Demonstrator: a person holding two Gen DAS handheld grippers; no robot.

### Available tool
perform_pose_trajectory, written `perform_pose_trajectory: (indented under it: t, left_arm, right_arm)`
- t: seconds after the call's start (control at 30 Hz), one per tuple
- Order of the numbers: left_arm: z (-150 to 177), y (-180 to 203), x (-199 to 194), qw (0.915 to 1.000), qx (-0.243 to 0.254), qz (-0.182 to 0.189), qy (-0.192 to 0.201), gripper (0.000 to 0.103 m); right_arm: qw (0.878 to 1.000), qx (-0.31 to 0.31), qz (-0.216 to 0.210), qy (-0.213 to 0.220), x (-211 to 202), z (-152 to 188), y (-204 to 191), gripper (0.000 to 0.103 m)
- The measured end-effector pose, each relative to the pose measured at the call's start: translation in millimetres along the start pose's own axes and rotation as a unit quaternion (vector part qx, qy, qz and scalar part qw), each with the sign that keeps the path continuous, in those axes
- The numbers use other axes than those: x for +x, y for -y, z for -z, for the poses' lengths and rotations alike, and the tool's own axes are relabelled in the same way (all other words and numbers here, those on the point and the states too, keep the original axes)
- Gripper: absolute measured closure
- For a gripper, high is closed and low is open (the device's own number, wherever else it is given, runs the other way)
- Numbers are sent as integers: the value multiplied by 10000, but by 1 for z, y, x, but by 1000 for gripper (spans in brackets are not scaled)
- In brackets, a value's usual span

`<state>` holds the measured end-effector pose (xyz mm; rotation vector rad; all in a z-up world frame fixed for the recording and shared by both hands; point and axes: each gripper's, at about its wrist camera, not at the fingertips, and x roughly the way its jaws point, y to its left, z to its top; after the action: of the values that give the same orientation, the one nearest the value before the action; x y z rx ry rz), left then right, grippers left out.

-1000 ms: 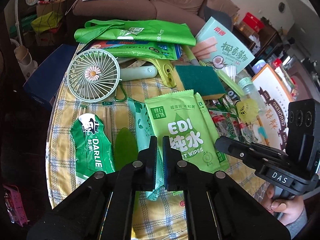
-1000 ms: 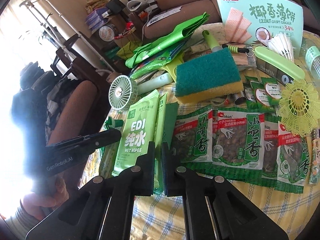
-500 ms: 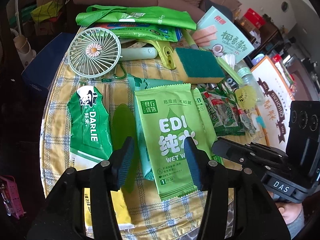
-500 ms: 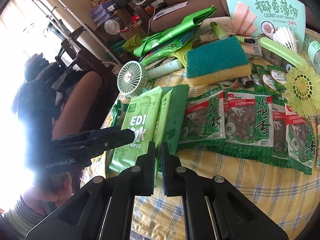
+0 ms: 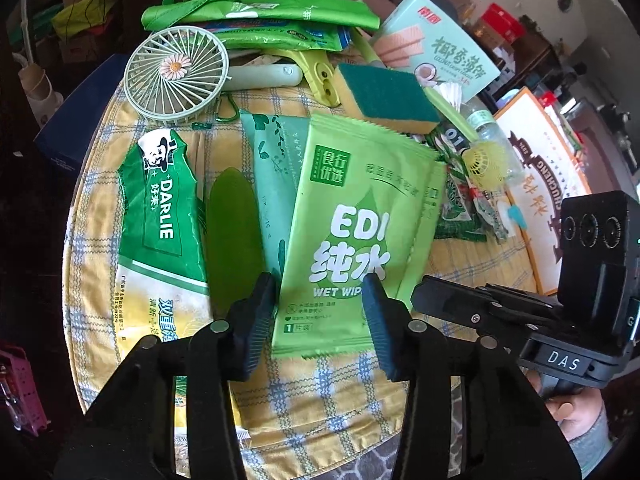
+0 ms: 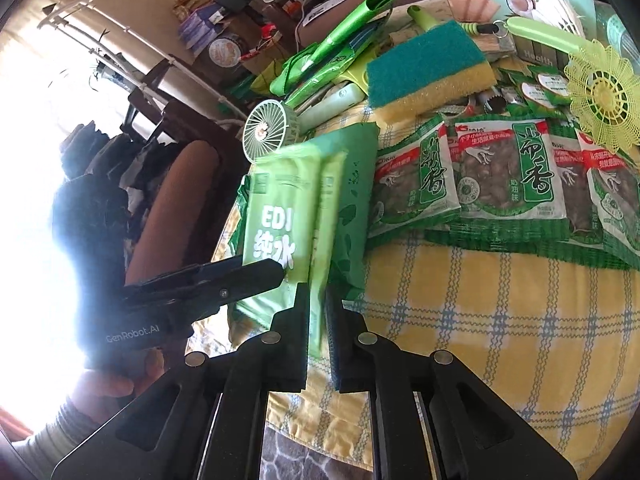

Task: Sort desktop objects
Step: 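Close the left gripper on one EDI packet while the right gripper grasps another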

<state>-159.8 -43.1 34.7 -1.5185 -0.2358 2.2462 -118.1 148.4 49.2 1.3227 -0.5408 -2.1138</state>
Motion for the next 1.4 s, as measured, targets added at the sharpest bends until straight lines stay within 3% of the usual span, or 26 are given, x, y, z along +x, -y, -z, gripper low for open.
perform_pose_trajectory:
  t: [0.07,0.27,0.57,0.67,0.77,1.17,1.4]
  left_arm:
    - [0,0,0,10000,6,12,-3,68]
    - [0,-3,-4,10000,21,86,25,76]
    - [-3,4,-2,9997,207,-150,16,77]
    - [-2,8,-8,9990,330,-289,101,89]
    - [0,6,-14,9989,297,-340,147,101]
    - [28,8,-34,9997,137,-170,76,101]
    - [39,-1,-40,9999,-78,-15,77,101]
  right_arm:
    - [10000,63,-34,-5,2,0,1,84]
    - [9999,101,-21,28,4,-2,4,84]
    - [10000,-38,7,2,13,0,7,83]
    - [9999,-104,-17,101,9,2,4,93]
    - [9998,-127,-96,152,3,4,1,96]
    - [9998,-171,-31,104,-16,22,-6,97]
    - [9997,191,119,127,-17,30,11,93]
